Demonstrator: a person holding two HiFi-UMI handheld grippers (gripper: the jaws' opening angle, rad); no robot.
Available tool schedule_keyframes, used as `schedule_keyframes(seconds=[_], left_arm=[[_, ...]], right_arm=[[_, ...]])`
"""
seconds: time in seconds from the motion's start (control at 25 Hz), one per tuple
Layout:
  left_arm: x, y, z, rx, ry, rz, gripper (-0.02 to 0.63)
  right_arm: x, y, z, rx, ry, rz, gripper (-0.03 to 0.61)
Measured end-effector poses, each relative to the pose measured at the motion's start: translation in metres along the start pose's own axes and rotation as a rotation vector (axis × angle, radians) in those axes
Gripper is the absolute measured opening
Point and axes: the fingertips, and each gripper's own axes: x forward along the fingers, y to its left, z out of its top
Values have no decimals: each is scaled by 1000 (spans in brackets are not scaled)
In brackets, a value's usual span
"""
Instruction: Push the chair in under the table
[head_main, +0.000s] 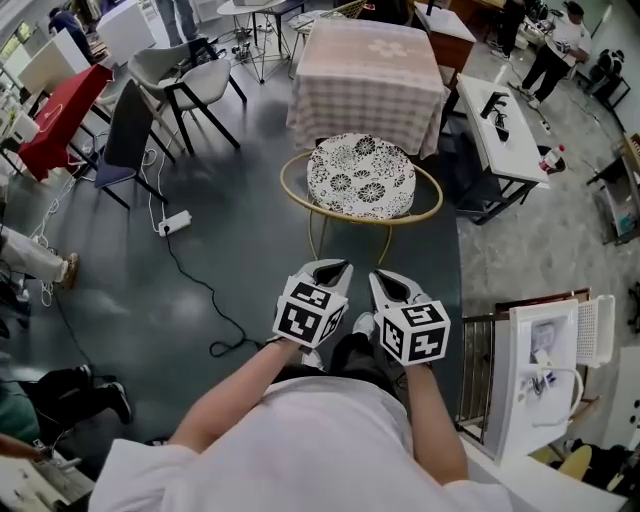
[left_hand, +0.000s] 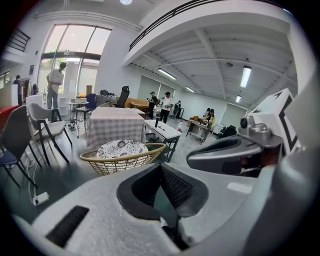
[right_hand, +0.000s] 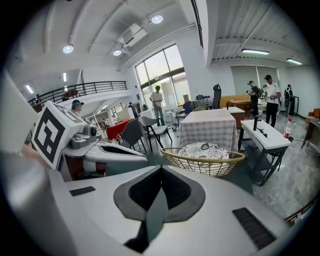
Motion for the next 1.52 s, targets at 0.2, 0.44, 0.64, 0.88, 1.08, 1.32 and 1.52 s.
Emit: schedule_keyframes(seconds=[0.2, 0.44, 0.64, 0.88, 1.08, 1.32, 1.52], left_arm=[[21, 16, 7, 5, 17, 34, 5], [46, 46, 9, 66, 54, 86, 5], [61, 69, 9, 165, 106, 106, 6], [86, 83, 6, 392, 209, 100, 8], [102, 98, -3, 580, 297, 80, 53], [116, 128, -15, 695, 399, 81, 95], [127, 144, -25, 821, 483, 64, 119]], right_arm=[[12, -28, 5, -42, 28, 7, 3], [28, -70, 10, -156, 67, -23, 4], [42, -96, 11, -235, 107, -34, 5], [64, -122, 10, -443, 177, -22, 5], [80, -136, 4, -663, 230, 17, 6], [99, -150, -5, -843, 284, 70, 6], [114, -161, -15, -1012, 334, 119, 101]])
